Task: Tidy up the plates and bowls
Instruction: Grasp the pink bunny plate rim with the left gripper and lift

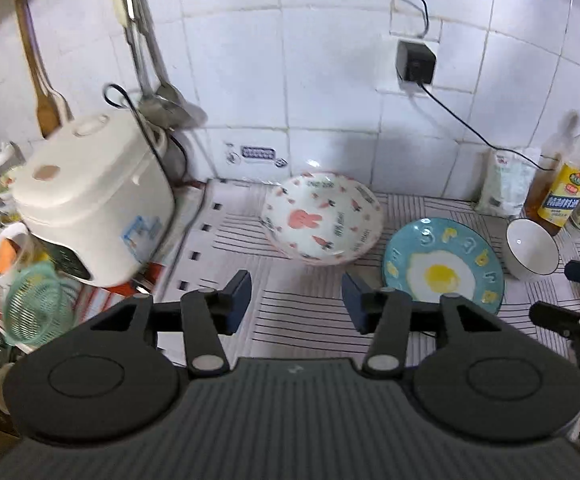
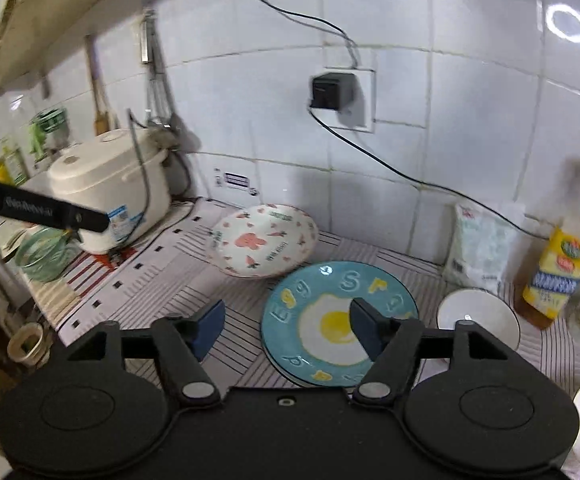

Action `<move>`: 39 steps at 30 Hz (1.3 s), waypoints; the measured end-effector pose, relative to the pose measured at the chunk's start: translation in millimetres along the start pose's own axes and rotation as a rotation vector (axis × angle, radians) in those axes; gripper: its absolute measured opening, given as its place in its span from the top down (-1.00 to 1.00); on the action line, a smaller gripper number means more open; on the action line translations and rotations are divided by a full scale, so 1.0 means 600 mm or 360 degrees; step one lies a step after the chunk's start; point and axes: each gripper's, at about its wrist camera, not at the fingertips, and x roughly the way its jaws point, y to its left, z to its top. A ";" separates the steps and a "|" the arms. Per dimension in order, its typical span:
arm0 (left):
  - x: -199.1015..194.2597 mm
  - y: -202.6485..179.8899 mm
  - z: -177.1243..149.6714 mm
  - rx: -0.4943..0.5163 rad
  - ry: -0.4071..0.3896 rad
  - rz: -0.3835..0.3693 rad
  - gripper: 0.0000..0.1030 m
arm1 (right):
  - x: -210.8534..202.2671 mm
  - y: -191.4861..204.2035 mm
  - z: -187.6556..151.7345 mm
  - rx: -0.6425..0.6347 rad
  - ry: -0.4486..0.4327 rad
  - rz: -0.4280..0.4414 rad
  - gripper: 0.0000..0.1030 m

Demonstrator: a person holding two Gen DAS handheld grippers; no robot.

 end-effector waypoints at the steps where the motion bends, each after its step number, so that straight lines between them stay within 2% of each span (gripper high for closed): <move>1: -0.003 0.010 0.002 -0.0010 0.0014 -0.0025 0.00 | 0.000 -0.001 0.004 0.0013 -0.0005 0.0018 -0.46; 3: 0.001 0.032 0.003 -0.0038 0.0048 -0.0075 -0.08 | 0.007 -0.003 0.012 0.0080 0.0008 0.0059 -0.51; 5: 0.016 0.046 -0.001 -0.0048 0.0073 -0.0094 -0.19 | 0.027 -0.006 0.025 0.0182 0.0101 0.0096 -0.51; 7: 0.048 0.059 -0.002 -0.0058 0.0092 -0.0088 -0.46 | 0.046 -0.016 0.034 0.0327 0.0106 0.0163 -0.51; 8: 0.067 0.061 -0.001 -0.0031 0.0100 -0.0079 -0.49 | 0.057 -0.020 0.037 0.0366 0.0090 0.0203 -0.53; 10: 0.105 0.061 0.003 0.0044 0.0137 -0.0044 -0.50 | 0.089 -0.015 0.049 0.0372 0.0110 0.0178 -0.60; 13: 0.150 0.069 0.024 0.0118 0.0106 -0.0121 -0.60 | 0.137 -0.005 0.062 0.0358 0.0046 0.0100 -0.74; 18: 0.232 0.090 0.068 0.0109 0.0022 -0.0214 -0.76 | 0.228 0.005 0.072 0.0325 -0.0136 0.0046 -0.79; 21: 0.300 0.095 0.088 0.0125 0.0032 -0.0241 -0.77 | 0.302 -0.006 0.070 0.0391 -0.0133 -0.0013 -0.79; 22: 0.327 0.096 0.093 0.0136 0.0043 -0.0251 -0.77 | 0.322 -0.012 0.068 0.0400 -0.0149 0.0038 -0.79; 25: 0.391 0.097 0.098 0.0115 0.0089 -0.0241 -0.77 | 0.377 -0.035 0.068 0.0543 -0.0087 0.0075 -0.79; 29: 0.466 0.095 0.094 0.0093 0.0185 -0.0239 -0.77 | 0.436 -0.052 0.066 0.0550 -0.0010 -0.0021 -0.77; 33: 0.512 0.099 0.083 0.0071 0.0251 -0.0244 -0.74 | 0.485 -0.070 0.063 0.0540 0.0112 -0.0062 -0.61; 37: 0.539 0.114 0.076 0.0038 0.0316 -0.0265 -0.69 | 0.513 -0.084 0.059 0.0523 0.0153 -0.0084 -0.42; 39: 0.550 0.121 0.074 0.0026 0.0345 -0.0259 -0.55 | 0.520 -0.084 0.063 0.0495 0.0137 -0.0094 -0.22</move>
